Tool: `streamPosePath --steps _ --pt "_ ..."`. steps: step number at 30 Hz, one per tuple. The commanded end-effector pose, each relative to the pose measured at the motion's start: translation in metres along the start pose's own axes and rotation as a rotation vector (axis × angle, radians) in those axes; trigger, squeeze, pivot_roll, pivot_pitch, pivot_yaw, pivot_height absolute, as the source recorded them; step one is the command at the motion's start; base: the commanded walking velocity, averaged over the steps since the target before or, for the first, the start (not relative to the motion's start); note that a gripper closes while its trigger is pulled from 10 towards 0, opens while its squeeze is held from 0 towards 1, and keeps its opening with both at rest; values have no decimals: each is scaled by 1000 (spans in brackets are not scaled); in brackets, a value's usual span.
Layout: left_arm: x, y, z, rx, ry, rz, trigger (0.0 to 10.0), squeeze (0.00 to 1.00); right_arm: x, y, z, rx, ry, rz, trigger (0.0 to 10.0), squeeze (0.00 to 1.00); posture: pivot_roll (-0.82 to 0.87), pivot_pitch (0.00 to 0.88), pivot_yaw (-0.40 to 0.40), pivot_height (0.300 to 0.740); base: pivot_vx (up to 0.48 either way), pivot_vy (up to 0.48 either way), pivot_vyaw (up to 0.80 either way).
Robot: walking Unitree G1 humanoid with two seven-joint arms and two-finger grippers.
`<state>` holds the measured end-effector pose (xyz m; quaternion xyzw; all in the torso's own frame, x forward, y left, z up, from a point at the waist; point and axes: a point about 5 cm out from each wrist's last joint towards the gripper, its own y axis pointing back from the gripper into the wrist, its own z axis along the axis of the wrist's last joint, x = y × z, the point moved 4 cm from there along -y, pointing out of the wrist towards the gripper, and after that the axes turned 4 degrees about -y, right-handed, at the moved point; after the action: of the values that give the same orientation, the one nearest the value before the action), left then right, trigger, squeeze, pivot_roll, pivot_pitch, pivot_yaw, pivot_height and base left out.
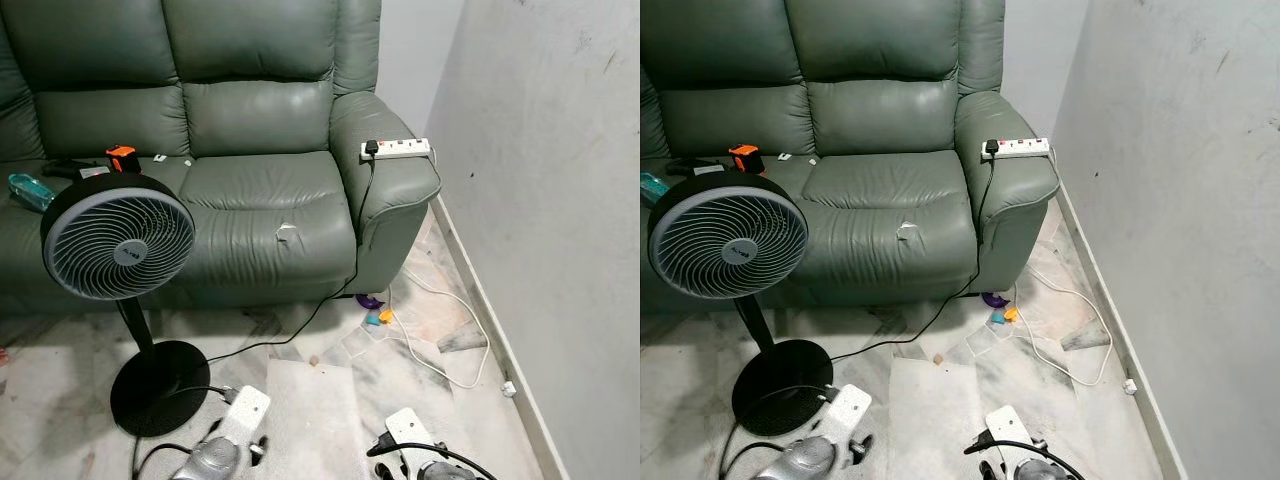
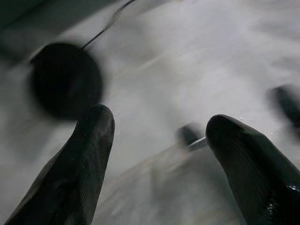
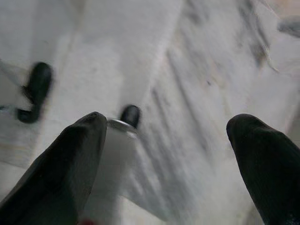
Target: Hang keys on a hook
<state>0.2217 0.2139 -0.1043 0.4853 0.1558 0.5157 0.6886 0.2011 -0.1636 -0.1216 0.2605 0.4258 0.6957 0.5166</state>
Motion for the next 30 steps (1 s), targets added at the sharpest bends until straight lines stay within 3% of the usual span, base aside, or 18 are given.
streamPosePath --steps 1,2,3,4,7,10,15,19,27,30 --pt "4 3 -17 35 45 -1 10000 0 -43 7 8 -42 -88 -94 10000 0 77 60 0 740 0 0 0" --pt "4 3 -17 35 45 -1 10000 0 -43 7 8 -42 -88 -94 10000 0 77 60 0 740 0 0 0" --pt "6 5 -22 43 70 3 10000 0 -65 11 13 -60 -150 -159 10000 0 72 61 2 740 0 0 0" --pt "6 5 -22 43 70 3 10000 0 -65 11 13 -60 -150 -159 10000 0 72 61 2 740 0 0 0" --pt "6 7 -32 60 100 5 10000 0 -91 19 17 -72 -185 -232 10000 0 71 65 -2 740 0 0 0" --pt "7 9 -40 75 152 25 10000 0 -96 20 19 -71 -175 -241 10000 0 73 67 -8 740 0 0 0" --pt "6 11 -49 95 181 38 10000 0 -90 18 19 -69 -167 -225 10000 0 74 69 -10 740 0 0 0" --pt "-8 9 -47 86 182 15 10000 0 -69 12 21 -83 -183 -150 10000 0 74 73 -12 740 0 0 0" --pt "-23 7 -41 84 170 -21 10000 0 -59 10 16 -64 -153 -120 10000 0 69 75 -10 740 0 0 0" --pt "-27 7 -42 89 173 -24 10000 0 -59 10 12 -51 -172 -123 10000 0 67 74 -8 740 0 0 -785"
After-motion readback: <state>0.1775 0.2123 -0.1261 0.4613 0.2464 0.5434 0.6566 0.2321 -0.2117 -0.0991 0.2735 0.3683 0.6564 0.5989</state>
